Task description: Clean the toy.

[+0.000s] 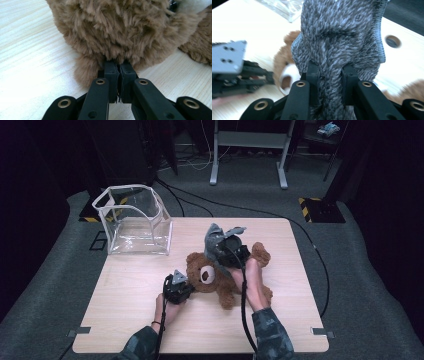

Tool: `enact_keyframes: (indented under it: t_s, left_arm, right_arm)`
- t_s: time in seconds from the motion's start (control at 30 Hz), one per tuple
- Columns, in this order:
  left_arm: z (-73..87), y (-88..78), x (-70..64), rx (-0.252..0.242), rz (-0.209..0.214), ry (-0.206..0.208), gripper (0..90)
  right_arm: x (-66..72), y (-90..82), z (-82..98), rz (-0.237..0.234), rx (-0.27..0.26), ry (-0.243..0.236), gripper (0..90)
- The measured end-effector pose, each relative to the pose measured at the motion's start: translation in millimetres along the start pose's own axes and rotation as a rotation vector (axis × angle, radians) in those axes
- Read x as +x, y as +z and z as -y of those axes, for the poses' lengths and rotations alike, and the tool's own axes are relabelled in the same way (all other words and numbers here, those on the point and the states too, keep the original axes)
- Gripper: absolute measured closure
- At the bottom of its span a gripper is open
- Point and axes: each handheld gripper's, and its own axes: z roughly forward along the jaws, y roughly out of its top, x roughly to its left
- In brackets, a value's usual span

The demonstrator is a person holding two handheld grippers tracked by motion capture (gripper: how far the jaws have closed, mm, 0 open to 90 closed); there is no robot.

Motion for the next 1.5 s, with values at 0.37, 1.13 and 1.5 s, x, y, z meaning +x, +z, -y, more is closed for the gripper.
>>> enact_keyframes:
  t_s: [0.37, 1.13, 1.5]
  left_arm:
    - [-0.1, 0.4, 0.0, 0.001, 0.003, 0.0, 87.7]
    - [-0.1, 0.1, 1.1, 0.004, 0.013, -0.006, 88.0]
    - [0.1, 0.2, 0.6, 0.004, 0.011, -0.004, 88.0]
  right_arm:
    - [46.9, 45.8, -25.4, -0.051, 0.043, -0.091, 73.1]
    - [9.3, 99.6, -26.6, -0.001, 0.158, 0.027, 72.2]
    - [-0.2, 84.2, -28.8, 0.095, 0.122, -0.001, 71.2]
